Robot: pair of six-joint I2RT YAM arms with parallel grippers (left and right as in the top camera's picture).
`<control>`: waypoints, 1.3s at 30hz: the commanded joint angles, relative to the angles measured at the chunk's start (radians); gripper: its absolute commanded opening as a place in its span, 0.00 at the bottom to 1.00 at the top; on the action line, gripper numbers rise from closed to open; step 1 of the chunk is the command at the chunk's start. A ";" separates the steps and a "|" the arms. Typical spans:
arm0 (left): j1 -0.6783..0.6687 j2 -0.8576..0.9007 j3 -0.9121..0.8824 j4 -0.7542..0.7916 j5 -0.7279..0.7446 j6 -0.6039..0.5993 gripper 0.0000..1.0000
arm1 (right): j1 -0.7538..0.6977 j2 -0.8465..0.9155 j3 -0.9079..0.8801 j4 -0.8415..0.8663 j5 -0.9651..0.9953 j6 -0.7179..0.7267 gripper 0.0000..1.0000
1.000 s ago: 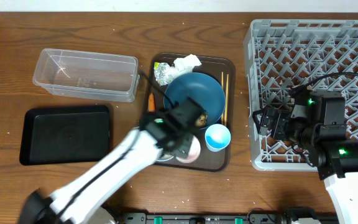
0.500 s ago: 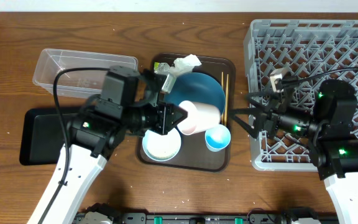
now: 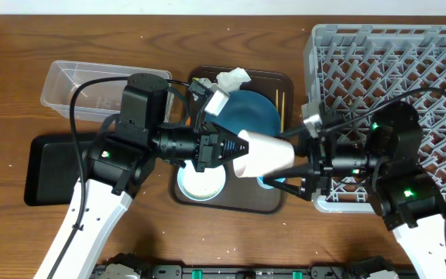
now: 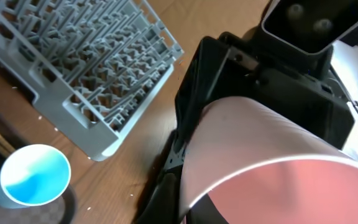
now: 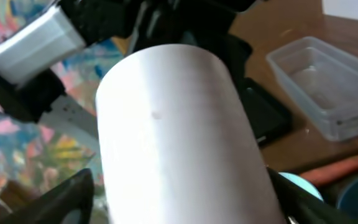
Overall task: Sort waste into correct bins and load items into the dishwasher rack
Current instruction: 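Lift the pink cup and hand it to the right gripper, then carry the pink cup with the right gripper into the dish rack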
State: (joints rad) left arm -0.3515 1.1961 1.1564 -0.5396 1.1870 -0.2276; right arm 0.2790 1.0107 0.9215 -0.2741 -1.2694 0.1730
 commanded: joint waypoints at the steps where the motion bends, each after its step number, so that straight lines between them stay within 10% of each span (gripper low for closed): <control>1: 0.003 0.001 0.013 0.006 0.036 0.013 0.06 | 0.023 0.001 0.015 0.009 -0.013 -0.006 0.68; 4: 0.003 0.001 0.013 0.007 0.032 0.013 0.11 | 0.006 0.001 0.015 0.018 -0.001 -0.006 0.64; 11: 0.012 0.000 0.013 0.023 -0.063 0.013 0.98 | -0.090 -0.023 0.015 -0.078 0.156 -0.019 0.61; 23: 0.074 -0.007 0.013 0.040 -0.062 -0.017 0.98 | -0.462 -0.075 0.041 -0.496 1.044 0.011 0.61; 39: 0.074 -0.007 0.013 0.009 -0.062 -0.017 0.98 | -0.863 0.170 0.047 -0.418 1.127 0.305 0.62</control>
State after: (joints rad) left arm -0.2821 1.1976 1.1561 -0.5278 1.1156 -0.2394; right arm -0.5522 1.1408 0.9417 -0.6960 -0.0860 0.4145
